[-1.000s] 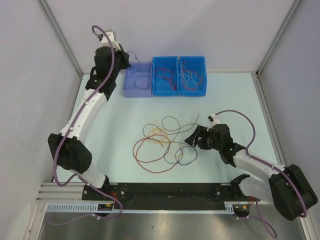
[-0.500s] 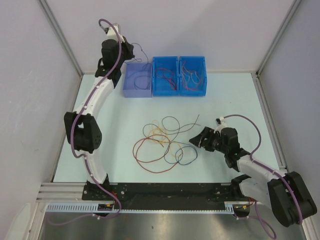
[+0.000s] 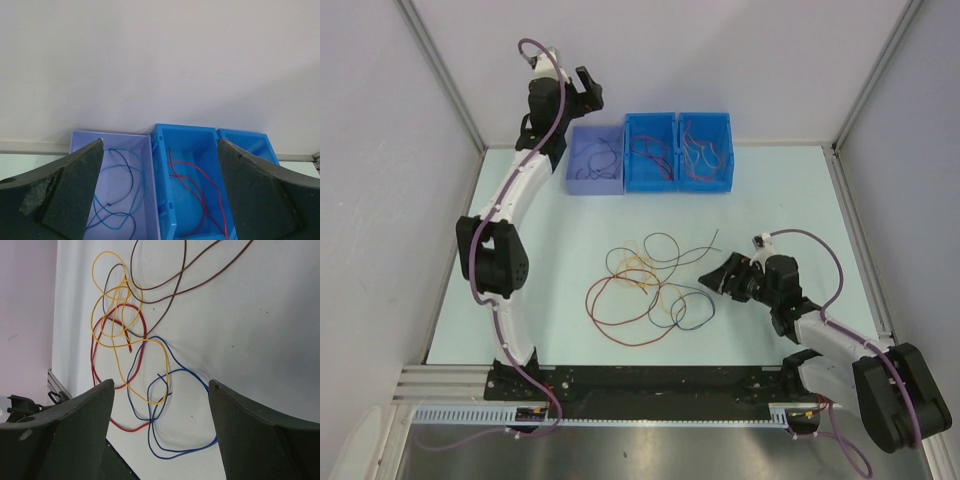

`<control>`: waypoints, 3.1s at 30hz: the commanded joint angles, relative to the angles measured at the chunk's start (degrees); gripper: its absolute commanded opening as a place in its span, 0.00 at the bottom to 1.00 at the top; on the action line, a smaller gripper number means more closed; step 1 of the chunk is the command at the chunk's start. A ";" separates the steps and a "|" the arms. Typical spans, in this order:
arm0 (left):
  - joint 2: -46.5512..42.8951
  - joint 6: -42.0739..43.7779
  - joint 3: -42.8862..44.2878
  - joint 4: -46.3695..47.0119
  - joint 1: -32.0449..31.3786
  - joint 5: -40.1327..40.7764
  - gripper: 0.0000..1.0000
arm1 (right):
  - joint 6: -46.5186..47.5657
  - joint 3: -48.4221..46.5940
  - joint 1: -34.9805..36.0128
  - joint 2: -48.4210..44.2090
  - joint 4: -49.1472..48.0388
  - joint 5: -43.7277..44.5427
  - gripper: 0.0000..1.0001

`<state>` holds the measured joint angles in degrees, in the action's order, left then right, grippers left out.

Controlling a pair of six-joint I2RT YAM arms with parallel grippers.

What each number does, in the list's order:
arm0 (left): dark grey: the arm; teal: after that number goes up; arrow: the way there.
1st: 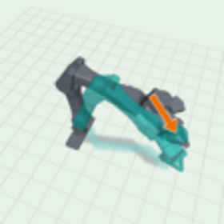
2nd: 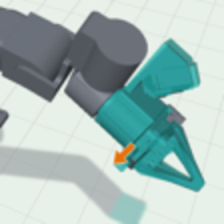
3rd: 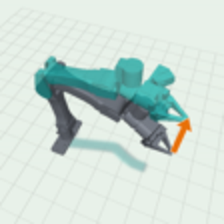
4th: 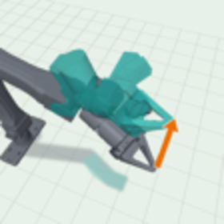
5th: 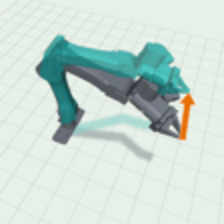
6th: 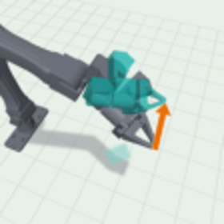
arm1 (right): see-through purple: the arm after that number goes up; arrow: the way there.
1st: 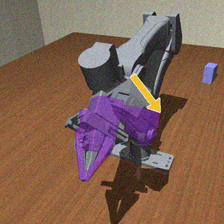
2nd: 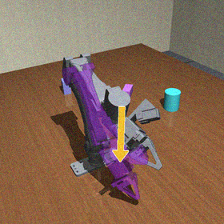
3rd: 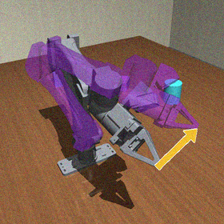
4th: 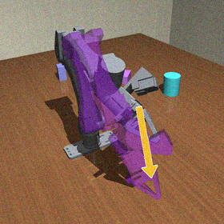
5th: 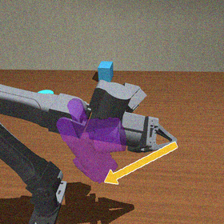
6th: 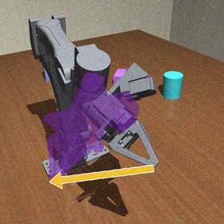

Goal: Untangle the cables

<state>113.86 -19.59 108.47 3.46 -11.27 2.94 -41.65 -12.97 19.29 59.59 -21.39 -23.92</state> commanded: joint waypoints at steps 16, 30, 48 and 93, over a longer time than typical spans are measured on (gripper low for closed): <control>-25.17 -11.17 -29.25 -8.29 -3.41 -1.27 1.00 | -0.54 0.40 -0.92 0.53 -3.49 -1.57 0.80; -57.60 -3.78 -60.89 -21.12 -26.16 4.17 0.93 | -1.59 0.40 -2.85 1.22 -2.69 -1.91 0.80; -48.16 -0.19 -62.96 -10.14 -49.28 -5.58 0.66 | -8.54 6.46 -12.25 -4.04 -3.67 -1.31 0.82; -4.00 25.04 -36.31 -14.80 -49.55 9.98 0.57 | -9.50 7.87 -16.83 1.40 -10.87 -8.16 0.83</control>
<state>108.81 3.70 69.73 -13.32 -61.04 13.52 -51.03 -5.45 2.96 60.16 -28.93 -30.94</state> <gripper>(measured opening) 0.578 0.829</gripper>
